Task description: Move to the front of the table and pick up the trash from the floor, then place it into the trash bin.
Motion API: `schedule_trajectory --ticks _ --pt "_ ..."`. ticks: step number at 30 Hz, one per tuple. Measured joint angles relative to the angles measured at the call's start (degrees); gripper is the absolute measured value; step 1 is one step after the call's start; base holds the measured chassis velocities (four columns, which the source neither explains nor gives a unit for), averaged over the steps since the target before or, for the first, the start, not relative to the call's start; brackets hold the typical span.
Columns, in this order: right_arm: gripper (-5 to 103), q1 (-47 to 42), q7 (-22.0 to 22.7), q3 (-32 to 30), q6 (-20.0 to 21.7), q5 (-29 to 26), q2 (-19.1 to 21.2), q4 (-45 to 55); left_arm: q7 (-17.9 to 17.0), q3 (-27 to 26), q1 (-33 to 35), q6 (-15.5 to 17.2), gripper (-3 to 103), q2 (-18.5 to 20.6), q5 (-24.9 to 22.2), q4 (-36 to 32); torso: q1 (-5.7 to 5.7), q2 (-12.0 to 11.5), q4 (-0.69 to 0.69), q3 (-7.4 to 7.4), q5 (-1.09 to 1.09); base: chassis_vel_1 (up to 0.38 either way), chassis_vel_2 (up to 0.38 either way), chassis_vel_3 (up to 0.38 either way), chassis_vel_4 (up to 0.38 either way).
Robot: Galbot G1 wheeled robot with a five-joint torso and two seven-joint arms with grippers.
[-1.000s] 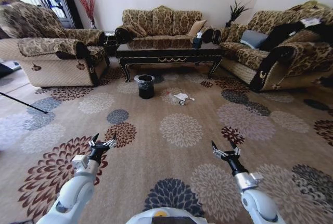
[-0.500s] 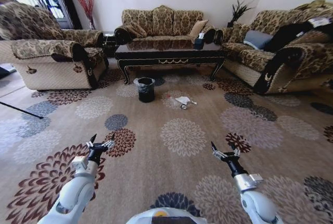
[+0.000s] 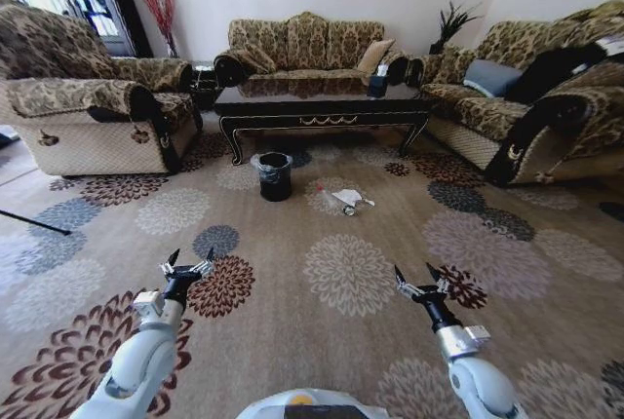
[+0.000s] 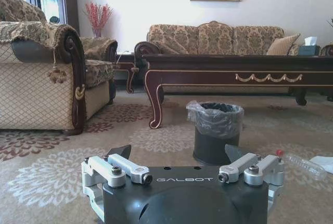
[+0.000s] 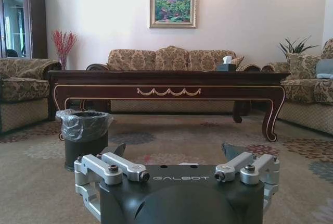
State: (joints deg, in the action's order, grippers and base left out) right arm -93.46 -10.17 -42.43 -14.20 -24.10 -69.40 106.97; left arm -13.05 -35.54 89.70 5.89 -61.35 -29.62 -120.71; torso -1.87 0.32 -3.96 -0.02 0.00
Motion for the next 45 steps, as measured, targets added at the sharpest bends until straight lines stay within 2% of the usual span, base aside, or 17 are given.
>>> schedule_trajectory --ticks 20,45 --pt "100 0.31 0.0 1.03 0.0 0.53 -0.74 -0.27 0.11 -0.05 0.03 -1.99 100 -0.3 -0.98 0.53 -0.01 0.09 -0.01 0.02 0.0 -0.151 0.147 0.154 -0.161" --pt "100 0.27 -0.01 1.32 0.04 0.99 -0.86 -0.29 0.04 -0.3 0.16 -2.4 100 -0.57 -1.1 0.63 -0.02 0.13 -0.01 0.07 0.0 -0.149 0.144 0.146 -0.147"
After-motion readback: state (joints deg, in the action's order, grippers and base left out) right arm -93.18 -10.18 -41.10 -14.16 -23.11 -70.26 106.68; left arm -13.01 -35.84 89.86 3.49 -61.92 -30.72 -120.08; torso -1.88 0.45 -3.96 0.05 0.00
